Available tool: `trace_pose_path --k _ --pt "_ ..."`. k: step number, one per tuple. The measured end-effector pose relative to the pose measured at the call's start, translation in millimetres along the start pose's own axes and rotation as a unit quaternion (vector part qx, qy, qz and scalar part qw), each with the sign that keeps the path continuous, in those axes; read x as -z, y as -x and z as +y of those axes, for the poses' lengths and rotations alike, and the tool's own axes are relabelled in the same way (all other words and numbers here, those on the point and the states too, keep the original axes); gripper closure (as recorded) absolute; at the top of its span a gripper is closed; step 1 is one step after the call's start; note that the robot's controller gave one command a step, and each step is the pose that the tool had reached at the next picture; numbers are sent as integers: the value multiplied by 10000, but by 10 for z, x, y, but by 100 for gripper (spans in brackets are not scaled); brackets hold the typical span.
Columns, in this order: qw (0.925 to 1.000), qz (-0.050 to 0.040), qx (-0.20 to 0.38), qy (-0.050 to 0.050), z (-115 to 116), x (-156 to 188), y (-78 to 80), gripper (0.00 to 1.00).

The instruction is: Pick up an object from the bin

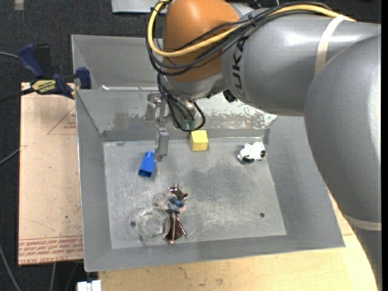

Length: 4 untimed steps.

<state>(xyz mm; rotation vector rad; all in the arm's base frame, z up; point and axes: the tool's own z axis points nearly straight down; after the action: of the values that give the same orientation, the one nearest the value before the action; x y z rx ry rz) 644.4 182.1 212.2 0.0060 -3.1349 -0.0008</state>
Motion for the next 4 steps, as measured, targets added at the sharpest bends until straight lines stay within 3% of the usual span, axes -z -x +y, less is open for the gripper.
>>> trace_pose_path --k 1,2,3,4 --pt "10000 -43 -14 7 -9 56 16 0" --pt "9986 -59 523 3 -63 -428 -44 0" --pt "9840 -19 1782 -6 -117 -668 -127 0" --pt "9402 -46 3405 -11 -115 -810 -102 0"
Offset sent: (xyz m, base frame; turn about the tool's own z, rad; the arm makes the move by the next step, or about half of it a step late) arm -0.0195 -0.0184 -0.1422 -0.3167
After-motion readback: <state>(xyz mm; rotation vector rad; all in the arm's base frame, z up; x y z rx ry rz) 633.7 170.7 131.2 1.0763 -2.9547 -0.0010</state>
